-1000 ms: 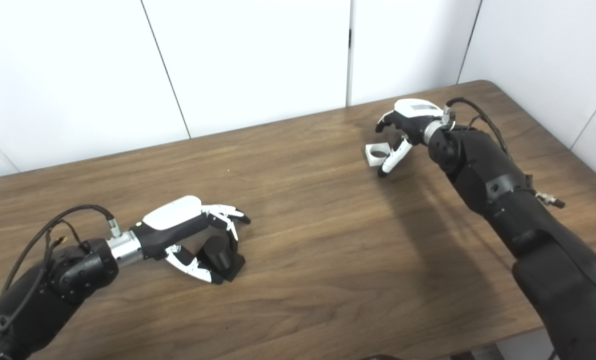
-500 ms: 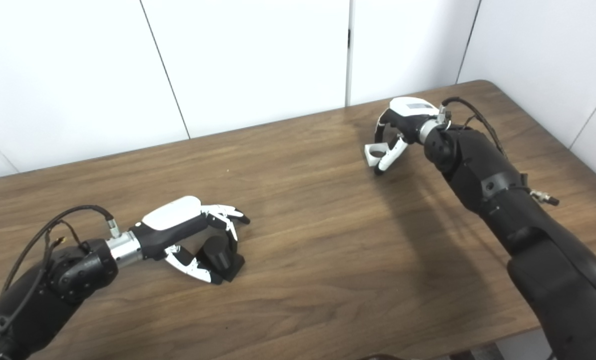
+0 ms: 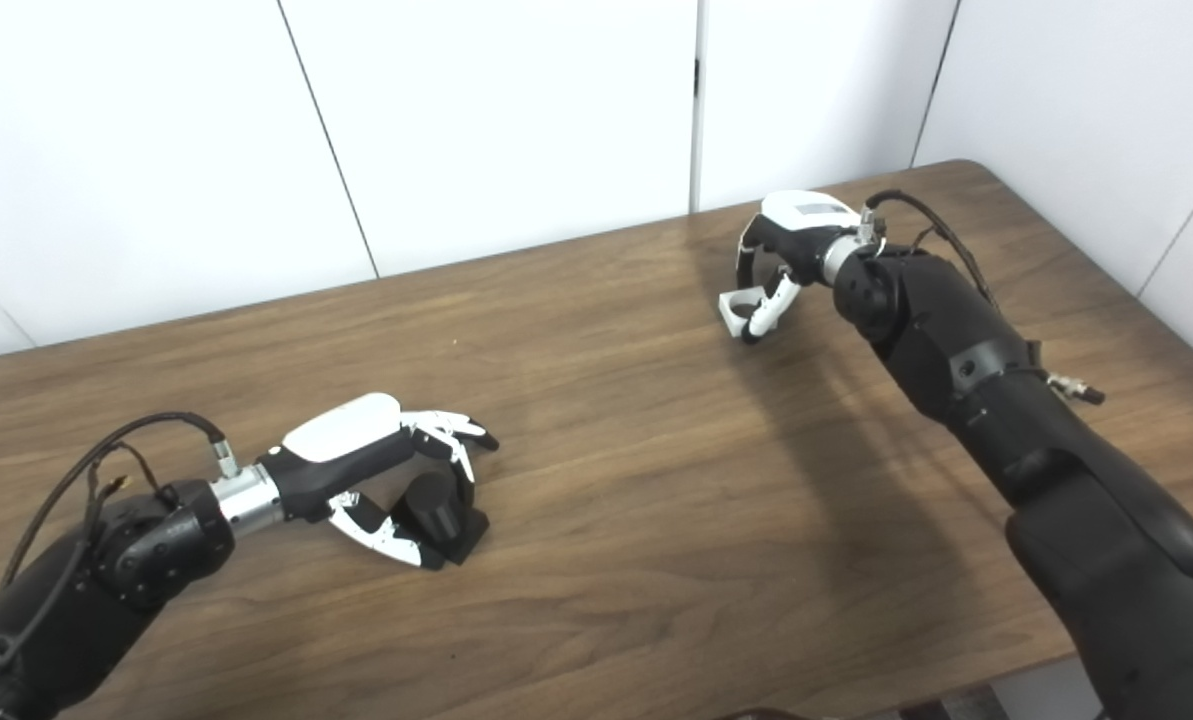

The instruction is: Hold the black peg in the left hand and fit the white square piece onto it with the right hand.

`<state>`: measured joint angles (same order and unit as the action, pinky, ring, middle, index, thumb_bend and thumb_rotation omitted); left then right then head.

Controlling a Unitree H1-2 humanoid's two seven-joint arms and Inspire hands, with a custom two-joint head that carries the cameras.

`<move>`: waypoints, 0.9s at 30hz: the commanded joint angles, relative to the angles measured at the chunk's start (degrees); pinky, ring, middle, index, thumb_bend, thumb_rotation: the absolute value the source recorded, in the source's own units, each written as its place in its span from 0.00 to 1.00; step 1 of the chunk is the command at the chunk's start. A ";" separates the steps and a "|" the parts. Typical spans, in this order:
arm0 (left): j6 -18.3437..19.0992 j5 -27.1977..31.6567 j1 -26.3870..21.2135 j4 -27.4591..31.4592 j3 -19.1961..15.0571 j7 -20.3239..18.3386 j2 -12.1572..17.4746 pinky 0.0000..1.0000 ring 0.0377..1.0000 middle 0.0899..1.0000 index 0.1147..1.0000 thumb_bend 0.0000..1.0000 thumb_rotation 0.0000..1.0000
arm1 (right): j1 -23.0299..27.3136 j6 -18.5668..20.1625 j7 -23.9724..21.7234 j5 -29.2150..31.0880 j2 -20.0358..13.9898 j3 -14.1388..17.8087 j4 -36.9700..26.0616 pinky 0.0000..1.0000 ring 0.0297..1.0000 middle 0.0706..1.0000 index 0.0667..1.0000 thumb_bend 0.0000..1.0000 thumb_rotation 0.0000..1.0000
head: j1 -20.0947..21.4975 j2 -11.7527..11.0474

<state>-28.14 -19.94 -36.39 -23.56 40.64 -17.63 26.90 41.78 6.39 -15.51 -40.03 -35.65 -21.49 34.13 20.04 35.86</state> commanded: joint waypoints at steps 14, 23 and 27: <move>1.31 -7.68 5.31 -2.87 4.12 -6.05 3.33 0.82 0.89 0.85 0.42 0.52 0.06 | -0.73 0.16 1.93 -1.23 -0.87 -0.59 -0.73 0.70 0.83 0.82 0.45 0.51 0.14 | -0.16 0.31; 1.46 -7.14 5.09 -2.98 3.82 -6.75 3.31 0.82 0.90 0.85 0.42 0.52 0.06 | -2.35 -0.98 3.44 0.19 -2.47 2.22 -5.46 0.72 0.83 0.79 0.45 0.52 0.13 | -0.09 0.54; 1.42 -7.09 5.27 -2.78 3.81 -6.75 3.31 0.82 0.90 0.85 0.42 0.52 0.06 | -3.31 -0.49 2.44 0.26 -3.61 2.93 -9.55 0.73 0.84 0.80 0.45 0.51 0.14 | -0.20 0.99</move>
<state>-28.14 -19.94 -36.38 -23.29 40.69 -17.54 26.77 37.22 5.90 -12.55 -39.59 -37.19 -19.67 27.25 19.78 36.65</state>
